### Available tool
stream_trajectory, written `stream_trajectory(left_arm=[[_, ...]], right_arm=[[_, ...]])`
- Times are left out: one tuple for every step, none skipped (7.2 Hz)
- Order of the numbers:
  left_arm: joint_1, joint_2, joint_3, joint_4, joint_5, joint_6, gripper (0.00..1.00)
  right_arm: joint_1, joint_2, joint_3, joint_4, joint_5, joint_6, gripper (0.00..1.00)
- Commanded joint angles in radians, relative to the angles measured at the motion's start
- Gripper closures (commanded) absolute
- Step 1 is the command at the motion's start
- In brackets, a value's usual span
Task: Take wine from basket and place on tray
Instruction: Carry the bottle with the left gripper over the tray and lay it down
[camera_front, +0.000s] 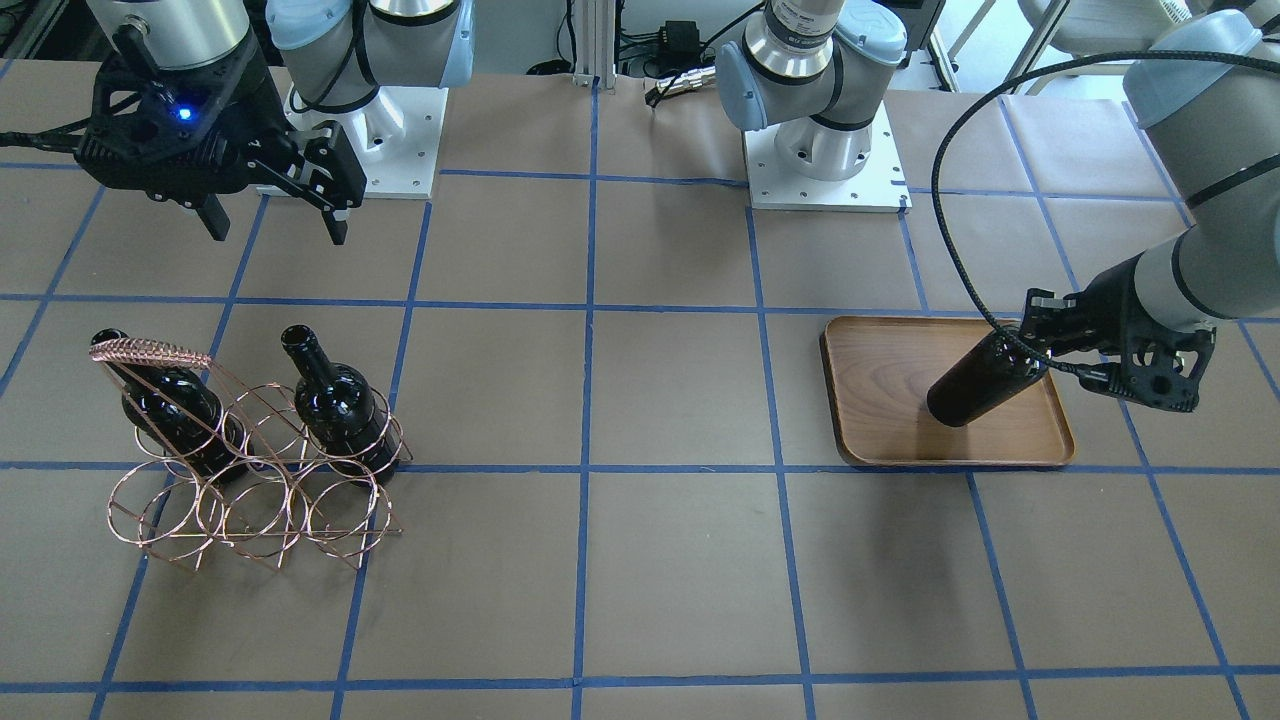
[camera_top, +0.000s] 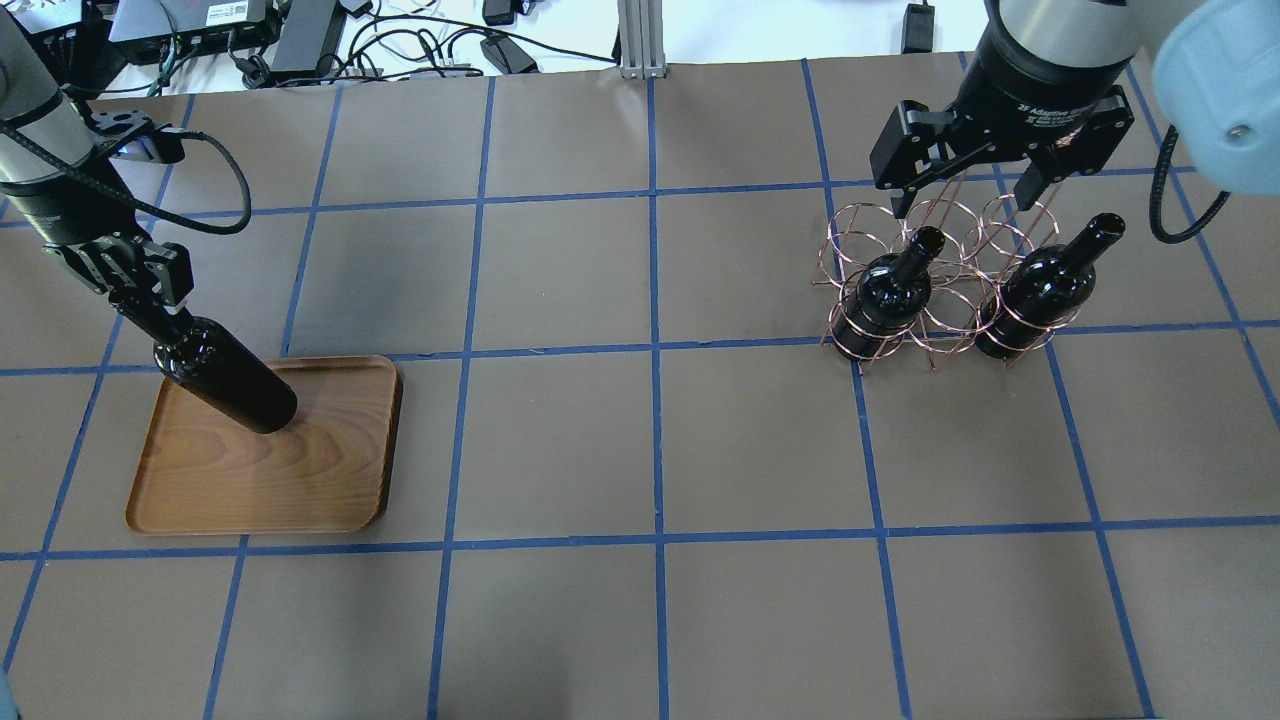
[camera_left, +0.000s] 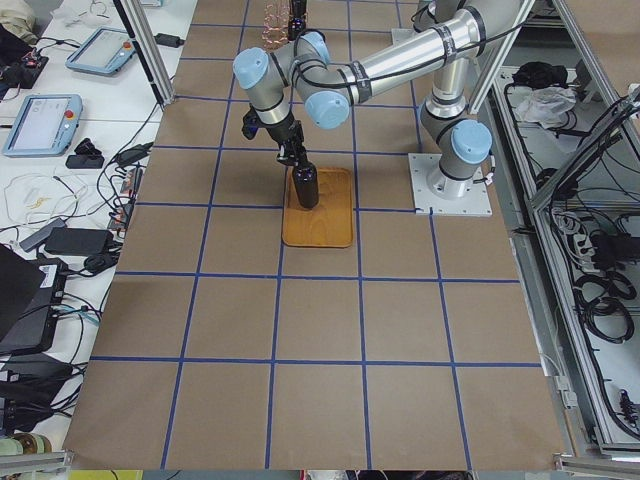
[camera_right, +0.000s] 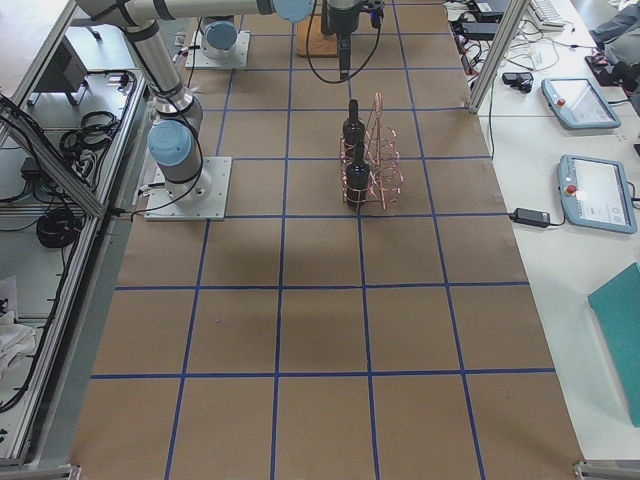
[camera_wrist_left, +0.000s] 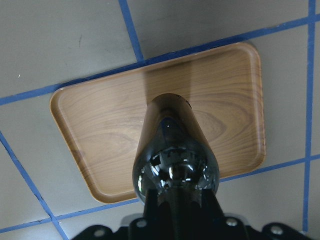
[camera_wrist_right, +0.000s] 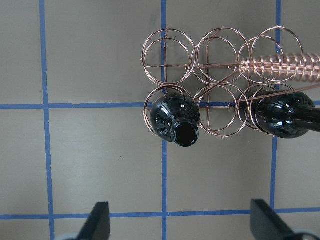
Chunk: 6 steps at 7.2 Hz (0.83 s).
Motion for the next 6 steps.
stream_trajectory(left_arm=[[-0.001, 0.001, -0.012, -0.001, 0.0, -0.005, 0.98], [-0.001, 0.003, -0.012, -0.004, 0.002, -0.005, 0.62], [-0.001, 0.01, -0.012, -0.009, 0.002, -0.005, 0.51], [-0.001, 0.015, -0.012, -0.009, 0.002, -0.005, 0.38], [-0.001, 0.021, -0.011, -0.009, 0.002, -0.006, 0.29], [-0.001, 0.022, -0.009, -0.009, 0.002, -0.008, 0.22]], right_arm=[[0.0, 0.0, 0.0, 0.0, 0.0, 0.0, 0.01], [0.0, 0.0, 0.0, 0.0, 0.0, 0.0, 0.01], [0.0, 0.0, 0.0, 0.0, 0.0, 0.0, 0.01], [0.0, 0.0, 0.0, 0.0, 0.0, 0.0, 0.01], [0.0, 0.0, 0.001, 0.002, 0.0, 0.0, 0.01], [0.0, 0.0, 0.001, 0.002, 0.0, 0.0, 0.01]])
